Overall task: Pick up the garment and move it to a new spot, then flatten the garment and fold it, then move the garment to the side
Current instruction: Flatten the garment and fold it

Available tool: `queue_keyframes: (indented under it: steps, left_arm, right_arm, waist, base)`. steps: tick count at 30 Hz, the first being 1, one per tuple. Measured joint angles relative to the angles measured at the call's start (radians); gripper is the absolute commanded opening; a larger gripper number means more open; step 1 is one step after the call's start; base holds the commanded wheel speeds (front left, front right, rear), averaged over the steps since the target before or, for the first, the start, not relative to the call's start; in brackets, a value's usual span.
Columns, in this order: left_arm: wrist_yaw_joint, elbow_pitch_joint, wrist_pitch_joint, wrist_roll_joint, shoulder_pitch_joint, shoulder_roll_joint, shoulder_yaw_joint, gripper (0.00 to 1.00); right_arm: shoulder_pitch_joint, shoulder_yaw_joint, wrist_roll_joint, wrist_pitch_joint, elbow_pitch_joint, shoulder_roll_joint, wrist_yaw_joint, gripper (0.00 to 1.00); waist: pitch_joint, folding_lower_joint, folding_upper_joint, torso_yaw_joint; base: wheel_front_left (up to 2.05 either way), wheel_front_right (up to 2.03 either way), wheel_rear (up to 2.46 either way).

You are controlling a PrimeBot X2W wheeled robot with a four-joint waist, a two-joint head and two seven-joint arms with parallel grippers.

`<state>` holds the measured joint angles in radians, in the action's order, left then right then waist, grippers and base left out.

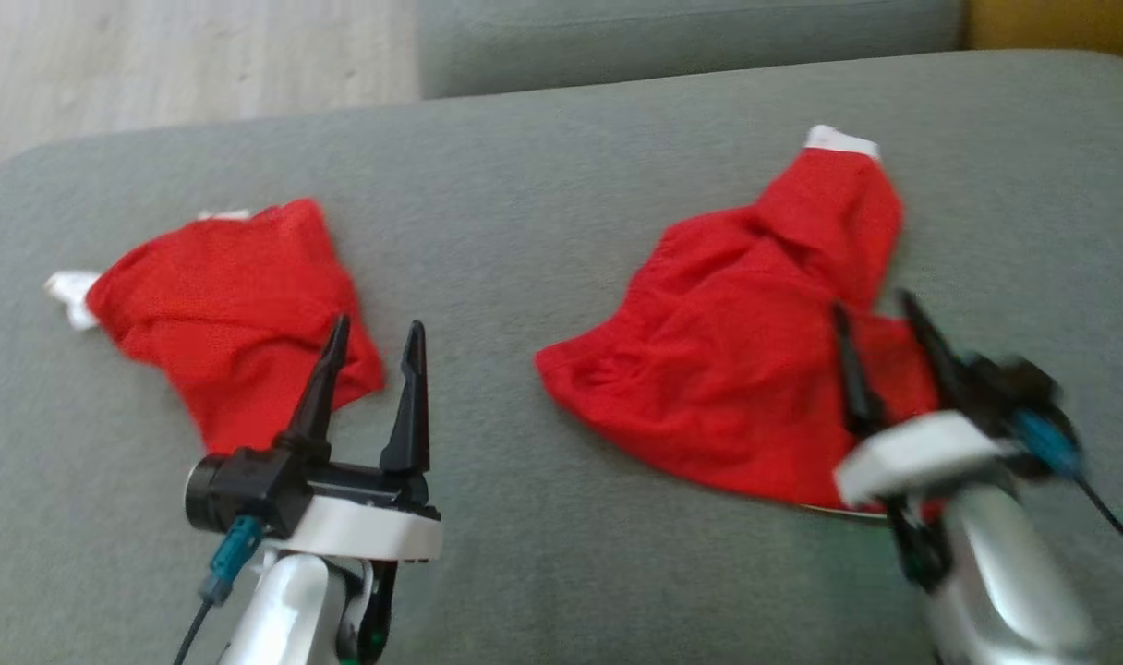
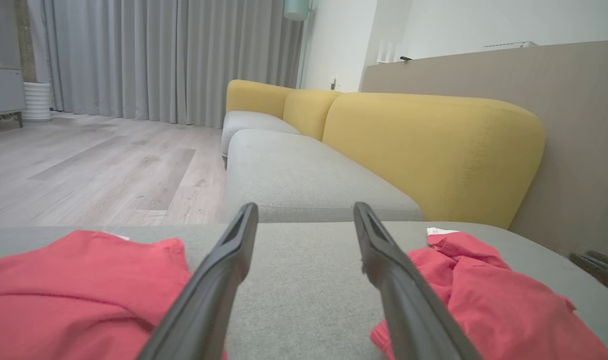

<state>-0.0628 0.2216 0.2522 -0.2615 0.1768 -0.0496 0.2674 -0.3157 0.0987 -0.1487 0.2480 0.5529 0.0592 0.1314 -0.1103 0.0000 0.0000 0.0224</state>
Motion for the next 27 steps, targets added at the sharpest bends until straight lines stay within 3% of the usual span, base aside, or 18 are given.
queue_keyframes:
  steps: [5,10,19,27]
  left_arm:
    - [-0.008,-0.001,0.0,0.005,-0.008,0.0,-0.008,1.0]
    - [-0.009,-0.001,0.0,0.006,-0.021,0.0,-0.008,1.0]
    - [-0.017,0.0,0.0,0.011,-0.021,0.0,-0.005,1.0]
    - [-0.025,0.002,0.0,0.016,-0.019,0.0,-0.003,1.0]
  right_arm:
    - [0.192,-0.136,0.022,0.0,-0.183,-0.002,0.0,1.0]
    - [0.322,-0.195,0.009,0.0,-0.27,-0.009,0.0,1.0]
    - [0.358,-0.19,-0.002,0.0,-0.292,-0.016,0.0,1.0]
    - [0.365,-0.192,0.018,-0.05,-0.152,-0.016,0.0,1.0]
  waist:
    - [0.022,0.0,0.0,0.055]
    - [0.035,-0.0001,0.0,0.09]
    - [0.014,0.0,0.0,0.104]
    - [-0.001,0.0,0.0,0.089]
  base:
    - [0.0,0.0,0.0]
    - [0.0,0.0,0.0]
    - [0.0,0.0,0.0]
    - [0.0,0.0,0.0]
